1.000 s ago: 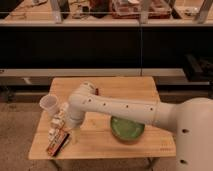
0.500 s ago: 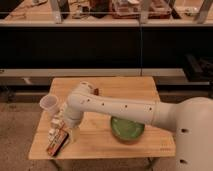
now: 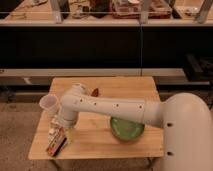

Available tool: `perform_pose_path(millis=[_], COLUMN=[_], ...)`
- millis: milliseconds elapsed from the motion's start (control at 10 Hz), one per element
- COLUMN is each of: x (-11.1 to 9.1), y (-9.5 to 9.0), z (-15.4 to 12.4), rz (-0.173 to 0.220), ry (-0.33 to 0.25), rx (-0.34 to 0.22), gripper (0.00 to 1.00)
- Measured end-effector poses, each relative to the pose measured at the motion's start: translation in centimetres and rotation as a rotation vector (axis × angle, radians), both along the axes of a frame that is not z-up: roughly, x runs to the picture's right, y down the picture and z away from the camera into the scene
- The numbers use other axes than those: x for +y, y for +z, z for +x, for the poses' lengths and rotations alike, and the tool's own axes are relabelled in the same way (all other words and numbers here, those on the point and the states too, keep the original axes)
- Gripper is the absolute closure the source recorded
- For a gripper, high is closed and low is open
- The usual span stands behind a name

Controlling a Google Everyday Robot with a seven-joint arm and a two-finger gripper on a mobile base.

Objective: Place the eraser in the ceramic cup

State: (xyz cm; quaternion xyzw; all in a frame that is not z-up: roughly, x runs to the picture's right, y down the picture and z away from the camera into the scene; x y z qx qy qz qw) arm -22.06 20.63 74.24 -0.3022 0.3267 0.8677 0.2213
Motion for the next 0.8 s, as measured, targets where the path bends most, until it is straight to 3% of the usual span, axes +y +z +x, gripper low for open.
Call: perform_pose_path(millis=[400,700,800], x=[1.6,1.9,1.9], y=[2.6,2.9,2.9], z=[0.1,-1.3,-1.5], rz=[-0.034,-0.037,-0.033], ry=[-0.042,-0.040,-0.041], rx=[0.050,0.013,0.003], gripper=[0.20,0.20,0.25])
